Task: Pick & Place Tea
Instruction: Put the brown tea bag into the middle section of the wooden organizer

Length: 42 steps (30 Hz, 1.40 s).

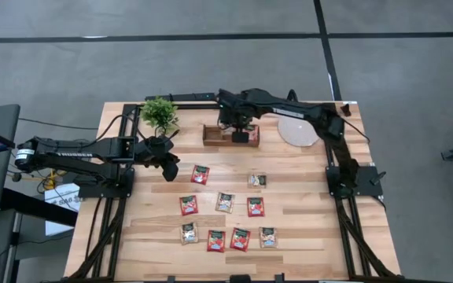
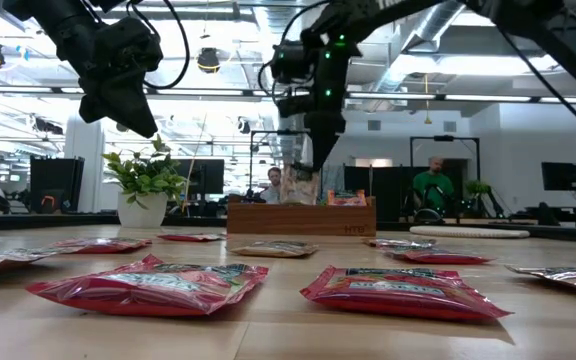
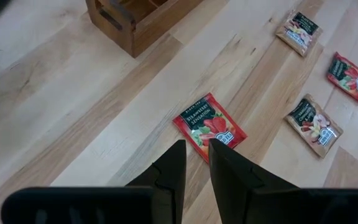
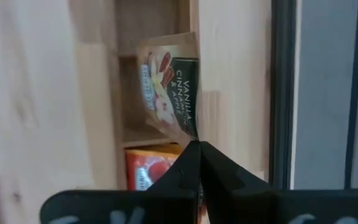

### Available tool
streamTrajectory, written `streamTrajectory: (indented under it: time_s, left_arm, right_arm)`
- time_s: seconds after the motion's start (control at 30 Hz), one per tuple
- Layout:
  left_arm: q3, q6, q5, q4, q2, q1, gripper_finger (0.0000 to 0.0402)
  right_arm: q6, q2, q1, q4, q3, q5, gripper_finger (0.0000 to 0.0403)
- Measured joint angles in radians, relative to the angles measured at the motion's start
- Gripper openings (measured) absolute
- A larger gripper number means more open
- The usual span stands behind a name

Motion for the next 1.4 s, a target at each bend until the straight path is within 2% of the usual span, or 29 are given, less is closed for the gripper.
streamTrajectory:
  time_s: [0.2,0.5,1.07,1.2,1.4]
  left_arm:
    - [0.0,0.021,-0.002,0.0,0.0,0.0,0.006]
    - [0.0,0.026,-0.021,0.0,0.0,0.0,0.006]
    - [0.0,0.026,-0.021,0.0,0.0,0.0,0.006]
    - [0.0,0.026,-0.021,0.0,0.0,0.0,0.006]
    - [0.0,0.026,-0.021,0.0,0.0,0.0,0.006]
  right_arm:
    - [-0.009,0.048,-0.018,-0.028,0.02,0.019,0.0]
    - [-0.031,0.051,-0.021,-0.024,0.019,0.028,0.0]
    - [-0.051,0.051,-0.022,-0.017,0.019,0.005,0.0]
    - [-0.051,0.051,-0.025,-0.017,0.019,-0.042,0.0]
    - [-0.051,0.051,-0.029,-0.008,0.019,-0.045,0.0]
